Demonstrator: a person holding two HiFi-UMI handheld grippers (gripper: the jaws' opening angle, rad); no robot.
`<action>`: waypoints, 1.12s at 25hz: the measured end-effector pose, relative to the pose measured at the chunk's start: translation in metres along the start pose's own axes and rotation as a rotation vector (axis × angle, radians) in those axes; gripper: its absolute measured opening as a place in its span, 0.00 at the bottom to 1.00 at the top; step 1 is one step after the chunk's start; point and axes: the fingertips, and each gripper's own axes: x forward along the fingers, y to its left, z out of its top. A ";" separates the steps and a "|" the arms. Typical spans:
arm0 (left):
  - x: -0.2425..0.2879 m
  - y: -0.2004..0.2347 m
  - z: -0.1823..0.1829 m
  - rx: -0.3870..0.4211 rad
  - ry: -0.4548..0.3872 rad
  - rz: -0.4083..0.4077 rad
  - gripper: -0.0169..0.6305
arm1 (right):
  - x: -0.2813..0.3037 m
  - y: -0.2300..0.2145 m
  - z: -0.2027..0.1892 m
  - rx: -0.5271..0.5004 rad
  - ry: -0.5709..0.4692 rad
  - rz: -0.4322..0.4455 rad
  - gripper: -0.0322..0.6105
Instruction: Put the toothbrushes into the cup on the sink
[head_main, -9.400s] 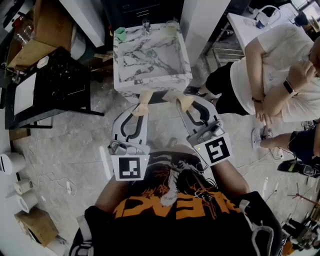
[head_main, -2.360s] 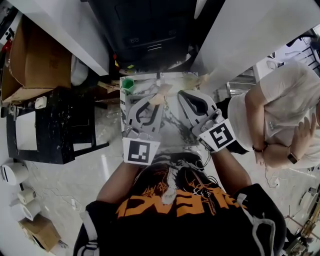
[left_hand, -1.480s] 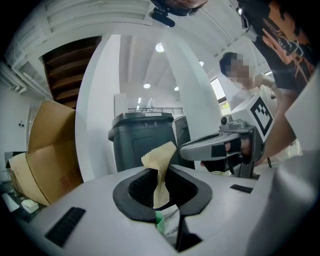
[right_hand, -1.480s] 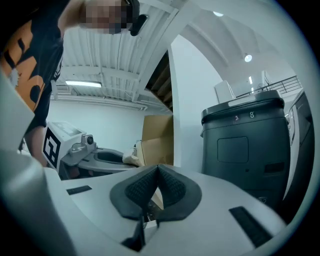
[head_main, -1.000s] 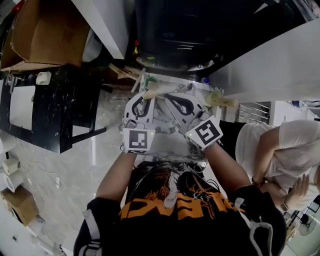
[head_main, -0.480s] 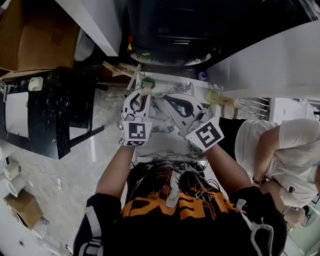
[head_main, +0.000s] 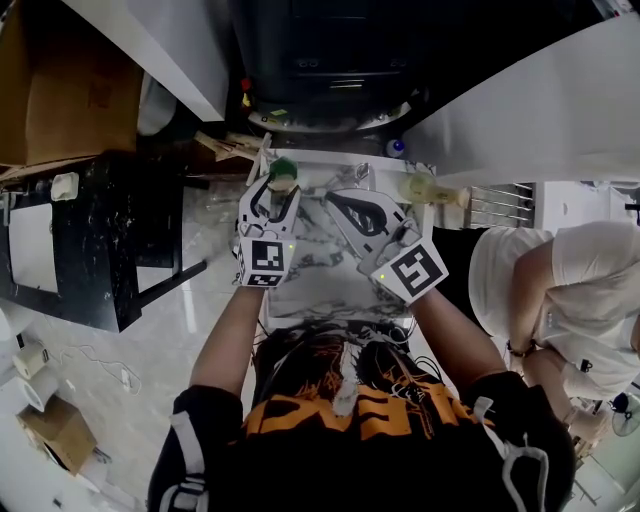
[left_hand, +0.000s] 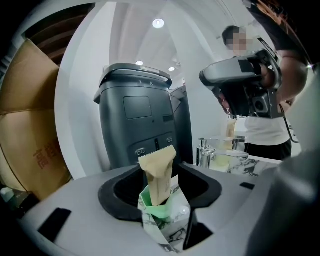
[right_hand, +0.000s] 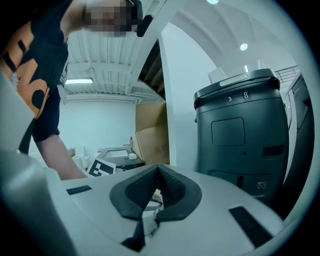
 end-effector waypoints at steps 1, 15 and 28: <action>-0.001 0.000 0.000 0.001 0.002 -0.001 0.41 | -0.001 0.001 0.001 -0.001 0.000 -0.001 0.07; -0.079 -0.007 0.065 -0.024 -0.145 0.008 0.59 | -0.033 0.039 0.036 -0.057 -0.049 -0.011 0.07; -0.167 -0.071 0.180 -0.096 -0.386 -0.132 0.19 | -0.113 0.069 0.091 -0.072 -0.165 -0.091 0.07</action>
